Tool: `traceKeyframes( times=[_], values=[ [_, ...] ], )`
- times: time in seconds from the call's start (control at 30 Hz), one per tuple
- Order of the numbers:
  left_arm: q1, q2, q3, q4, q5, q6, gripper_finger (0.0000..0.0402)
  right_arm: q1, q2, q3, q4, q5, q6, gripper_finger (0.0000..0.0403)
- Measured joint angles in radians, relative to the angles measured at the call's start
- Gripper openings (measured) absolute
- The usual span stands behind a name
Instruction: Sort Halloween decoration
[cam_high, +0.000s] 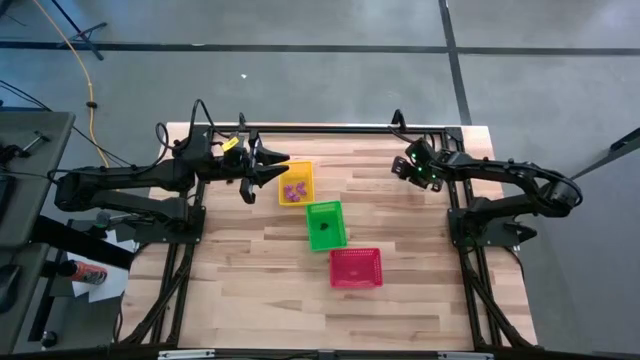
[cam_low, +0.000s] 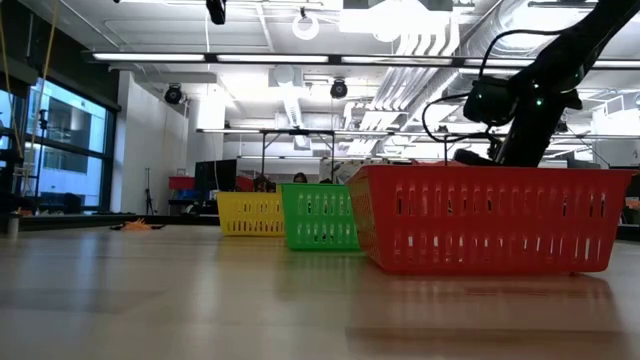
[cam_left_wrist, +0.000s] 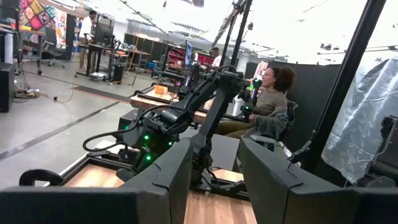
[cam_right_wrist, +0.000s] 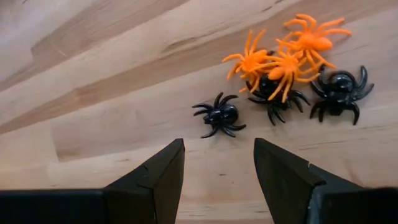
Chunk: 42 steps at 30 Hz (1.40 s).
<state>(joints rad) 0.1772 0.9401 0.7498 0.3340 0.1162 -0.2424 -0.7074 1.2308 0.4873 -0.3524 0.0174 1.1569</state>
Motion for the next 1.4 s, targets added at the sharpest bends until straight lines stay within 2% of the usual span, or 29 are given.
traceKeyframes(
  times=[0.2, 0.5, 0.73, 0.87, 1.23, 1.4],
  values=[
    [0.0, 0.0, 0.0, -0.001, 0.0, 0.002, 0.0125, 0.0, 0.01, 0.0, 0.001, 0.01, 0.035, 0.0188],
    [0.0, 0.0, 0.0, -0.001, 0.0, 0.012, 0.0124, 0.001, 0.121, 0.004, 0.081, 0.024, 0.104, 0.0188],
    [0.0, 0.0, 0.0, -0.009, 0.0, 0.012, 0.0125, 0.001, 0.127, 0.003, 0.087, 0.043, 0.126, 0.0183],
    [0.0, 0.0, 0.0, -0.024, 0.0, 0.035, 0.0125, 0.002, 0.128, 0.002, 0.081, 0.058, 0.126, 0.0151],
    [0.0, 0.0, 0.0, -0.031, 0.0, 0.036, 0.0125, 0.001, 0.13, 0.0, 0.086, 0.132, 0.053, 0.0015],
    [0.0, -0.001, 0.0, -0.032, 0.003, 0.035, 0.0125, 0.028, 0.131, 0.001, 0.107, 0.14, 0.006, 0.0008]
  ],
)
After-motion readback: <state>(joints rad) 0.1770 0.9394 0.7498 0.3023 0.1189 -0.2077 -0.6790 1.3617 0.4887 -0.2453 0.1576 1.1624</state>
